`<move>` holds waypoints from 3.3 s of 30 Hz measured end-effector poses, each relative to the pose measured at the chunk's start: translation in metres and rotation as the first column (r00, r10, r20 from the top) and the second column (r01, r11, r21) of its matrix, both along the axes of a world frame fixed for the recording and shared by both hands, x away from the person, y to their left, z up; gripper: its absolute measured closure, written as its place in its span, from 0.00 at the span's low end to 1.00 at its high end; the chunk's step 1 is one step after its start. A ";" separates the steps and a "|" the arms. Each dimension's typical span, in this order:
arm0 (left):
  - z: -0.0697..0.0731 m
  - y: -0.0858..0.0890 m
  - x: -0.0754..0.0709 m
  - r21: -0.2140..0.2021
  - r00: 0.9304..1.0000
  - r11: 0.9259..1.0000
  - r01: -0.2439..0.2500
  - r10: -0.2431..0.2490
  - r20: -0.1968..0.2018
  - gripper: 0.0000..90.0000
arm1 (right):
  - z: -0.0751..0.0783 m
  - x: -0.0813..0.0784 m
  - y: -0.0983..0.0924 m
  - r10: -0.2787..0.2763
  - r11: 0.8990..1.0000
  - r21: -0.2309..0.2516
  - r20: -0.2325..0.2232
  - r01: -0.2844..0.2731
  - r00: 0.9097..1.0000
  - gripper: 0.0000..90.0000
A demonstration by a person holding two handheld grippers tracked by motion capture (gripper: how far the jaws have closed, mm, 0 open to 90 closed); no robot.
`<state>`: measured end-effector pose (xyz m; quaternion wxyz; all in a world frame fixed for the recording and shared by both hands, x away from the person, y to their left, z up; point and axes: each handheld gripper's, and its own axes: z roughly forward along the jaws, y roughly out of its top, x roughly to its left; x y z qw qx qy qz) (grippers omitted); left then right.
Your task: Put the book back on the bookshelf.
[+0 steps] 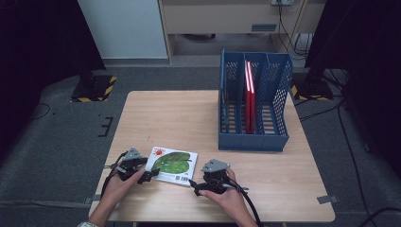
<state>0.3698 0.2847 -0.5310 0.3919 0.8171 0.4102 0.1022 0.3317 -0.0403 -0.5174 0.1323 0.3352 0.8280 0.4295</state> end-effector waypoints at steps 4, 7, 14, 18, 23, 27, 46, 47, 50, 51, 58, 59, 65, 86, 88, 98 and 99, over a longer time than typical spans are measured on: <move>0.000 -0.001 0.000 -0.002 1.000 1.000 0.005 -0.005 0.000 0.19 | -0.003 0.000 0.002 0.010 1.000 -0.010 -0.003 -0.010 1.000 0.15; 0.000 -0.001 -0.001 -0.003 1.000 1.000 0.002 -0.002 0.000 0.19 | -0.003 0.000 0.003 0.009 1.000 -0.009 -0.012 -0.009 1.000 0.14; 0.001 -0.009 -0.004 0.003 0.999 0.999 0.032 -0.032 -0.005 0.19 | -0.005 0.001 0.003 0.024 1.000 -0.013 -0.027 -0.024 0.999 0.17; 0.001 -0.014 -0.005 0.005 0.999 0.999 0.045 -0.045 -0.008 0.19 | -0.008 0.001 0.003 0.030 0.999 -0.012 -0.041 -0.030 0.999 0.17; 0.002 -0.017 -0.006 0.008 0.998 0.998 0.056 -0.055 -0.013 0.20 | -0.011 0.002 0.002 0.037 0.999 -0.017 -0.069 -0.038 0.997 0.16; 0.002 -0.020 -0.008 0.009 0.998 0.998 0.060 -0.060 -0.016 0.21 | -0.013 0.001 0.002 0.038 0.999 -0.023 -0.073 -0.040 0.997 0.14; 0.004 -0.043 -0.017 0.023 0.994 0.994 0.109 -0.108 -0.032 0.22 | -0.016 -0.004 -0.012 0.028 0.997 -0.066 -0.091 -0.034 0.995 0.20; 0.004 -0.044 -0.017 0.024 0.993 0.994 0.110 -0.110 -0.031 0.22 | -0.016 -0.005 -0.012 0.029 0.997 -0.073 -0.087 -0.035 0.996 0.21; 0.005 -0.044 -0.017 0.024 0.992 0.992 0.122 -0.121 -0.034 0.22 | -0.016 -0.007 -0.013 0.025 0.995 -0.094 -0.072 -0.031 0.997 0.24; 0.005 -0.043 -0.016 0.022 0.991 0.992 0.126 -0.125 -0.037 0.23 | -0.016 -0.006 -0.014 0.022 0.995 -0.099 -0.063 -0.028 0.998 0.26; 0.009 -0.035 0.002 -0.008 0.995 0.995 0.102 -0.102 -0.015 0.20 | -0.016 -0.005 -0.015 0.017 0.994 -0.102 -0.061 -0.023 0.998 0.28; 0.009 -0.035 0.005 -0.014 0.995 0.995 0.100 -0.101 -0.016 0.19 | -0.016 -0.005 -0.015 0.018 0.994 -0.102 -0.064 -0.025 0.998 0.28; 0.011 -0.039 0.024 0.017 0.993 0.993 0.113 -0.113 -0.027 0.19 | -0.016 -0.006 -0.015 0.017 0.994 -0.106 -0.055 -0.023 0.998 0.29; 0.004 -0.042 0.044 0.004 0.987 0.989 0.151 -0.150 -0.048 0.24 | -0.017 -0.009 -0.009 0.021 0.994 -0.109 -0.067 -0.028 0.998 0.17; 0.003 -0.042 0.044 0.002 0.989 0.989 0.145 -0.145 -0.042 0.24 | -0.018 -0.009 -0.007 0.019 0.993 -0.112 -0.061 -0.026 0.998 0.15; 0.005 -0.041 0.044 0.003 0.994 0.995 0.100 -0.100 -0.044 0.35 | -0.021 -0.010 0.000 0.009 0.991 -0.134 -0.047 -0.015 0.999 0.06; 0.006 -0.040 0.044 0.002 0.994 0.995 0.097 -0.097 -0.044 0.36 | -0.021 -0.010 0.000 0.006 0.991 -0.134 -0.046 -0.012 0.999 0.05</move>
